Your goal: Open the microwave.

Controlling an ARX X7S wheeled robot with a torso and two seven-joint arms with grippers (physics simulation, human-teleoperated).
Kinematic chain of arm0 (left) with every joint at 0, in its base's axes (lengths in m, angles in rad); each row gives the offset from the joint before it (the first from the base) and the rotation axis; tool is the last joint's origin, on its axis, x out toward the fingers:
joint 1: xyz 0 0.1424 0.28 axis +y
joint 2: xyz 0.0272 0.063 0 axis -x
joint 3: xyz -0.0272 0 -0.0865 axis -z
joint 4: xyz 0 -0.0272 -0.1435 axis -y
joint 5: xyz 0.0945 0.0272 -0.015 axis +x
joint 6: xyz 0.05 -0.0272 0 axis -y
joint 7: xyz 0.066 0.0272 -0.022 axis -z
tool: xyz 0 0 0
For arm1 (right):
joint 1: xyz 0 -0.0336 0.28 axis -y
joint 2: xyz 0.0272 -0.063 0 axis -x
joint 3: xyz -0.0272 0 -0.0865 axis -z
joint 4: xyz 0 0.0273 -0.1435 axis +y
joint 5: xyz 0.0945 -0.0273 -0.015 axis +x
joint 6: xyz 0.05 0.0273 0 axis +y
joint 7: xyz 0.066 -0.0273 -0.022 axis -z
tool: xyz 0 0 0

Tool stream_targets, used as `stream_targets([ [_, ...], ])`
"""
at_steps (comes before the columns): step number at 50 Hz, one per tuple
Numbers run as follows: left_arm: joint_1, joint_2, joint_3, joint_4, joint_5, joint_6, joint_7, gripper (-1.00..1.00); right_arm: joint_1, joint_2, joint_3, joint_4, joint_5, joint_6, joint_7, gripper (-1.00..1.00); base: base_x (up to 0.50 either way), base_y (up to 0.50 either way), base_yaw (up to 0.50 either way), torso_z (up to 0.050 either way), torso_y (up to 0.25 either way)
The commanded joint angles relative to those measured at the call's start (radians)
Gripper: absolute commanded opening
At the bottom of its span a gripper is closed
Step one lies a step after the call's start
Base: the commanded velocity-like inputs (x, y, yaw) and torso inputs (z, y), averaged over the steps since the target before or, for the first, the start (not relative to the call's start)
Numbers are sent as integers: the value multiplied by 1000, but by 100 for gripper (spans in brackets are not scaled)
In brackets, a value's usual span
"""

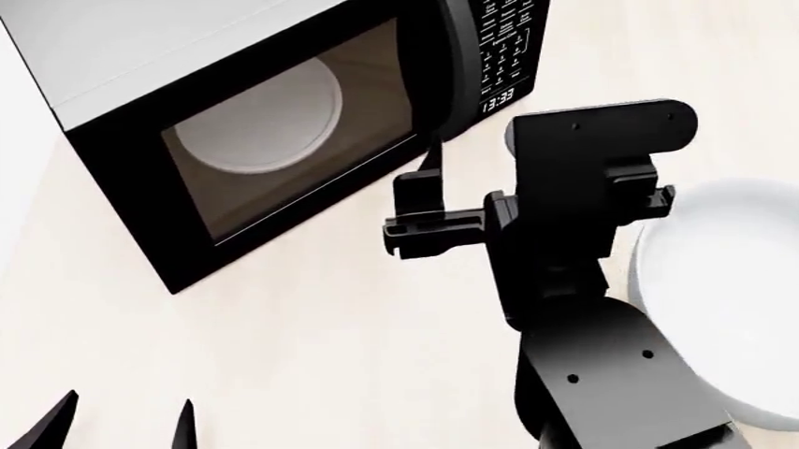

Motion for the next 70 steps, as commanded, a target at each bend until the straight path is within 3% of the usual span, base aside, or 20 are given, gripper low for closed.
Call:
stream_targets([
  [1,15,-3,2,-22,-65,-15,-17,100,94,-8,-41,138,-26,-30,-39,100,0,0,0,-10,0],
  [47,7,-19,23,-29,-81,-6,-33,100,330,-75,-135,612,-113,-207,-123,100,0,0,0,0,-1],
  [65,8,-26,31,-27,-85,-4,-38,100,341,-91,-147,606,-100,-199,-115,100,0,0,0,-1,-1],
  [66,7,-26,31,-28,-85,-3,-39,100,341,-91,-147,607,-99,-199,-115,-100,0,0,0,0,0],
  [70,7,-27,35,-29,-84,-2,-40,100,337,-88,-147,600,-96,-199,-112,-100,0,0,0,-3,-3],
])
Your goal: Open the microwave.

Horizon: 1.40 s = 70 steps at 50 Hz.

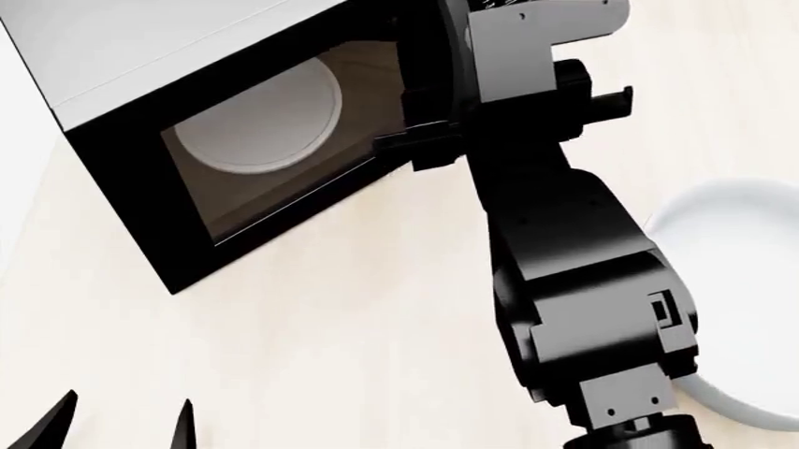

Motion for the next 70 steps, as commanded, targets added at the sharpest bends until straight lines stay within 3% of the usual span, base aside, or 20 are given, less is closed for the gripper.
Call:
stream_targets([
  [1,12,0,7,-29,-59,-11,-11,100,3,-1,-4,-4,8,1,5,-100,0,0,0,0,0],
  [13,10,-3,12,-32,-62,-7,-14,100,-20,14,6,-42,30,11,6,-100,0,0,0,0,-1],
  [25,7,-6,17,-38,-64,-5,-17,100,-113,63,33,-271,95,113,39,-100,-1,0,0,-1,-1],
  [70,16,-24,26,-8,-83,1,-36,100,-366,153,103,-755,239,277,164,-100,0,0,0,0,0],
])
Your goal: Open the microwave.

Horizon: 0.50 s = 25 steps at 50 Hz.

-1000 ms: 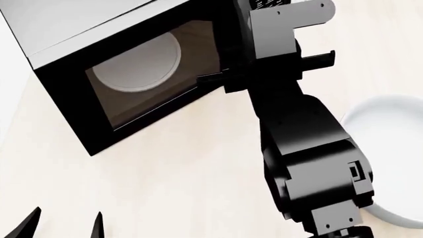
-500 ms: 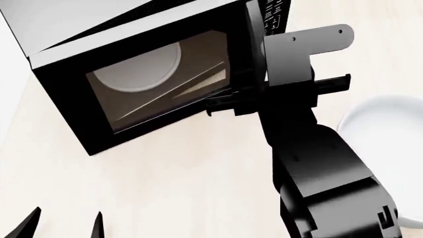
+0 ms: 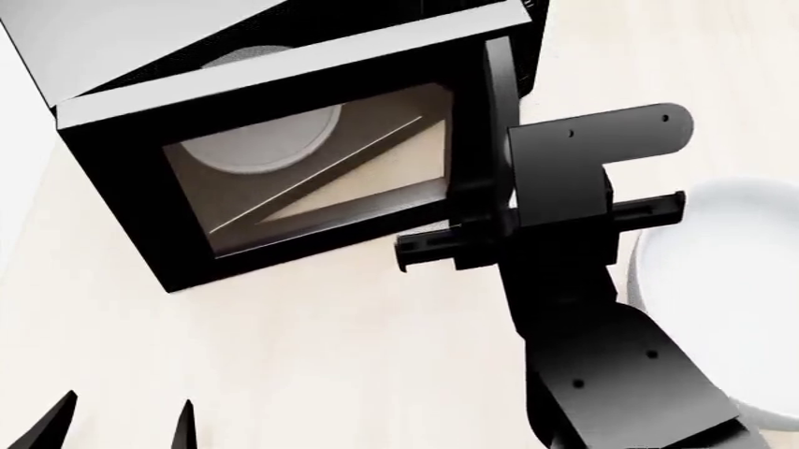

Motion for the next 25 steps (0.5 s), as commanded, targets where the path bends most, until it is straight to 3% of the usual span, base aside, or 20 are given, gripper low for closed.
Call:
stream_targets([
  [1,21,-3,1,-4,-68,-11,-14,100,-49,6,13,-132,103,12,1,-100,0,0,0,0,0],
  [25,15,-9,5,-5,-80,-9,-18,100,-118,19,43,-212,144,13,25,-100,0,0,0,0,0],
])
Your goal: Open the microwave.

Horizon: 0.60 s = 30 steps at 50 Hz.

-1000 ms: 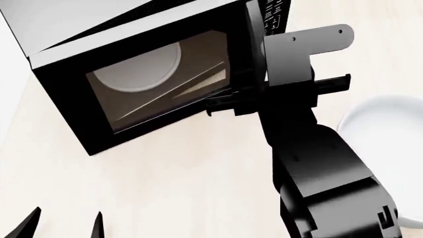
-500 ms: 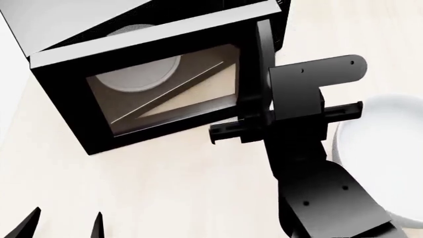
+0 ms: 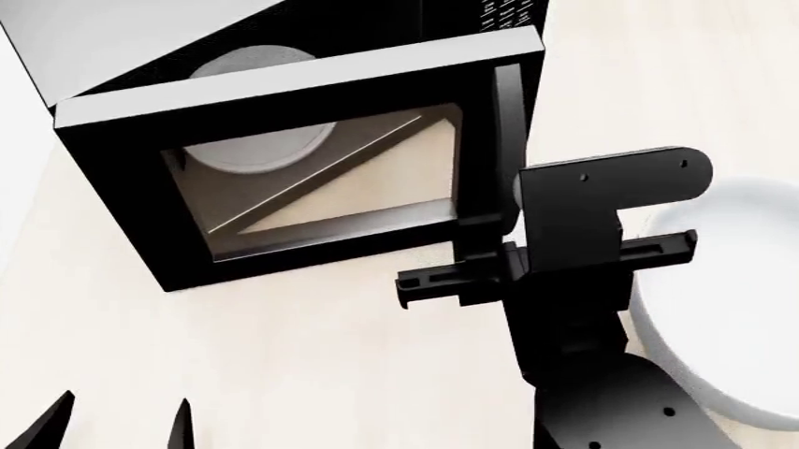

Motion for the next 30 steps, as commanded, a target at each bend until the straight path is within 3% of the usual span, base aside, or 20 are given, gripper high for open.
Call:
stream_targets([
  [1,10,0,3,-22,-51,-8,-13,100,-21,-8,0,-61,87,-29,-24,-100,0,0,0,0,0],
  [13,10,-2,7,-23,-52,-5,-17,100,-28,-11,-2,-37,82,-56,-31,-100,0,0,0,0,0],
  [14,10,-3,7,-23,-52,-5,-17,100,-26,-11,-2,-38,83,-51,-28,100,0,0,0,0,0],
  [30,9,-5,11,-25,-57,-5,-22,100,-22,-15,17,-41,105,-55,-21,100,0,0,0,0,0],
])
